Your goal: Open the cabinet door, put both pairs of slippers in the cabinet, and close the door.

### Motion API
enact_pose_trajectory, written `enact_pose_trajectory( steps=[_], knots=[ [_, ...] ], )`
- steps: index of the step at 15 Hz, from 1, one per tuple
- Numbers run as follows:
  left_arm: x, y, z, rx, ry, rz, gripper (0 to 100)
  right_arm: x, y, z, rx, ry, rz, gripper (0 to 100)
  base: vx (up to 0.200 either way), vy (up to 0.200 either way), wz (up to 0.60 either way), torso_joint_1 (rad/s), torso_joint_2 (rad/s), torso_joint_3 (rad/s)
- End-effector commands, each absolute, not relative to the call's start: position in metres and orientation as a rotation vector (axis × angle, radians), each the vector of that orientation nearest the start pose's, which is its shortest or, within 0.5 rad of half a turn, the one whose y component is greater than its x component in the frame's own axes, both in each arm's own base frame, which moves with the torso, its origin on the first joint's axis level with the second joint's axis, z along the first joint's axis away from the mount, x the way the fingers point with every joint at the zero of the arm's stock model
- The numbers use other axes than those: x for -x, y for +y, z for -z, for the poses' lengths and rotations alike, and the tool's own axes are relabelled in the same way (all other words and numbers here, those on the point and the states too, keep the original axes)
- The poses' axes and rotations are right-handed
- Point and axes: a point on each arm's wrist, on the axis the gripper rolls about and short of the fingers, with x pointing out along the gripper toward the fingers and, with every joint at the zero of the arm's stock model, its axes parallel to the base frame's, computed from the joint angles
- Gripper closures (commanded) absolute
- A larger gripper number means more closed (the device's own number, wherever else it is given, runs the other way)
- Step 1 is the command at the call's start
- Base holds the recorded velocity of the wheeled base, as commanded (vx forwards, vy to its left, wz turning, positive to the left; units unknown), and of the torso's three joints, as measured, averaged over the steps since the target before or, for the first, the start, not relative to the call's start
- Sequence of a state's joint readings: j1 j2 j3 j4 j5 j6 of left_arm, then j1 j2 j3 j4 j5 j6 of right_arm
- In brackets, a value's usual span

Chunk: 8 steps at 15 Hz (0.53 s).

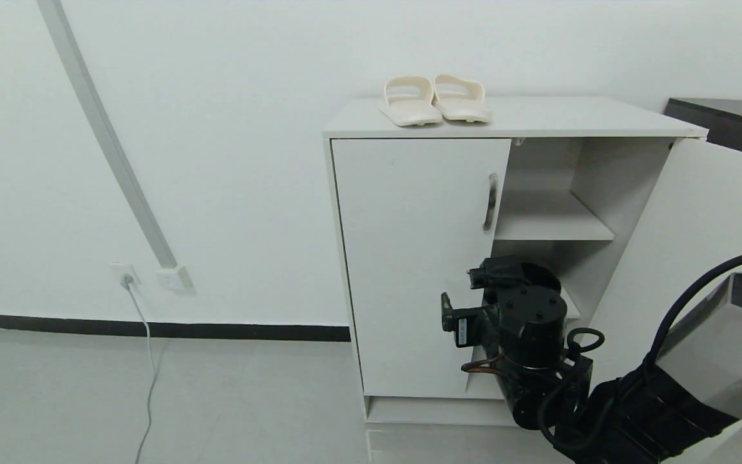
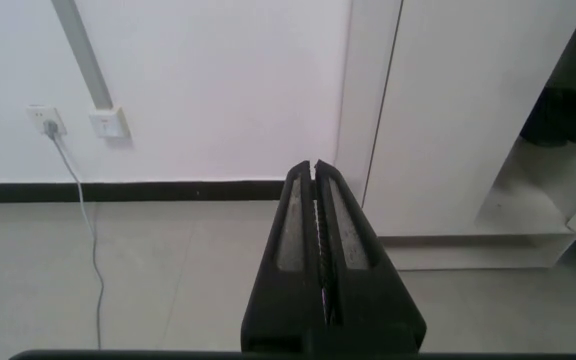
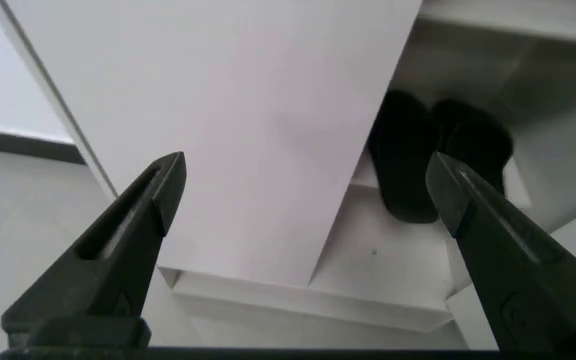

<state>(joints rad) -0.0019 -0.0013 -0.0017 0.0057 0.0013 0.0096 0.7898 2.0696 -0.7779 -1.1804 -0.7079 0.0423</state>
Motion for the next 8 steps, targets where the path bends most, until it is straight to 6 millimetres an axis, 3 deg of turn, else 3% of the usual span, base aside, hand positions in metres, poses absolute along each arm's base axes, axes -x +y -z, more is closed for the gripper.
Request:
enact_pose_trajectory(
  steps=[1,8],
  knots=[
    [0.0229,0.0001,-0.0753,-0.009,0.005,0.000,100,-0.2644,0.2461,-0.1044,0.035,0.086,-0.079,0,0.000,0.000,0.00,0.095,-0.45,-0.354],
    [0.0229,0.0001,-0.0753,-0.009,0.005,0.000,100,-0.2641,0.2458,-0.1037,0.038,0.088,-0.081,0,0.000,0.000,0.00,0.126,-0.46,-0.338]
  ],
)
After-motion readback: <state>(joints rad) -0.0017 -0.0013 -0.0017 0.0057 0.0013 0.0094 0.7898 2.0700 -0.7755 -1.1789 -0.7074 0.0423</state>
